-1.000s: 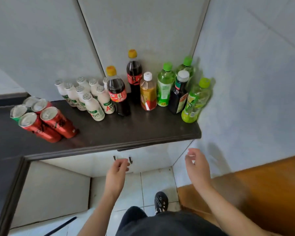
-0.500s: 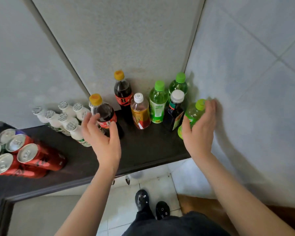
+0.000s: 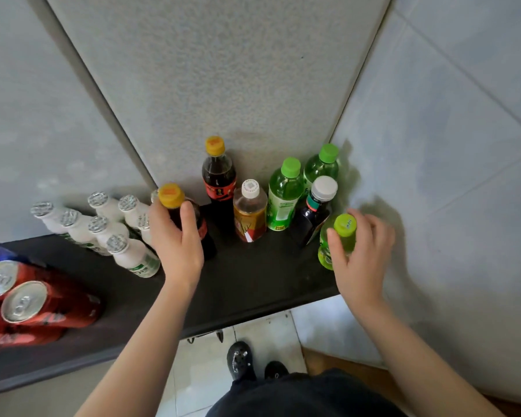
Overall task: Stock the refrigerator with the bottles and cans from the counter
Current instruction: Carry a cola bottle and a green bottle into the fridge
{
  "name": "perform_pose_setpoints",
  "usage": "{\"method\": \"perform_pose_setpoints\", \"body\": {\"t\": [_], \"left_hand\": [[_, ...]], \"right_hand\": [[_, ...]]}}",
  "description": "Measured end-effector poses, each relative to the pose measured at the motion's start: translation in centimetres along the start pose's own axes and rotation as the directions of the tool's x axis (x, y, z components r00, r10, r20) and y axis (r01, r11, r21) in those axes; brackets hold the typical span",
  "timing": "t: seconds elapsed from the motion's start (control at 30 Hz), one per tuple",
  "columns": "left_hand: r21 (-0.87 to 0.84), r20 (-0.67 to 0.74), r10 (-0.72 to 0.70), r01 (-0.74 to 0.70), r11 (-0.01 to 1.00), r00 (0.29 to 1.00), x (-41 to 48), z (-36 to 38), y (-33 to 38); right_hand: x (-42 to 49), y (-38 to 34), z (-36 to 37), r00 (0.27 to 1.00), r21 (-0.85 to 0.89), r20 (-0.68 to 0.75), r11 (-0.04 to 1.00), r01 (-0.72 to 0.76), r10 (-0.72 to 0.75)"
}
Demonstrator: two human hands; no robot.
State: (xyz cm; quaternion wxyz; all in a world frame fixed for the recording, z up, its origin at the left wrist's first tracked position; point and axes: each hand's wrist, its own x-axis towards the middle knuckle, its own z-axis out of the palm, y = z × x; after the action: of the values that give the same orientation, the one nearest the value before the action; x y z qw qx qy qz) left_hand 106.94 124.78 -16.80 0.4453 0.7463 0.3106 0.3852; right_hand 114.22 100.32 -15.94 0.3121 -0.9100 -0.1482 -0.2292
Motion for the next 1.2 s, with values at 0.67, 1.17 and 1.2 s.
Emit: {"method": "perform_pose_setpoints", "body": {"t": [0.67,1.17,1.2], "left_hand": [[-0.185,-0.079,-0.027,0.012,0.983,0.996,-4.3,-6.3,4.9],[-0.279,-0.667,-0.455,0.368,0.887,0.59,-24.3,-20.9,3.8],[-0.292,-0.699,-0.471,0.387,0.875,0.539,-26.4,-21.5,3.7]], "right_hand": [[0.5,-7.2,-0.7,0.973,0.614,0.199,0.789,-0.029,-0.119],[-12.0,-17.8,1.5,0.42,0.812,0.578,0.547,-0.204,-0.7],[-13.6,-18.2,1.4,0.367,0.811,0.583,0.542,-0.22,-0.725]]}}
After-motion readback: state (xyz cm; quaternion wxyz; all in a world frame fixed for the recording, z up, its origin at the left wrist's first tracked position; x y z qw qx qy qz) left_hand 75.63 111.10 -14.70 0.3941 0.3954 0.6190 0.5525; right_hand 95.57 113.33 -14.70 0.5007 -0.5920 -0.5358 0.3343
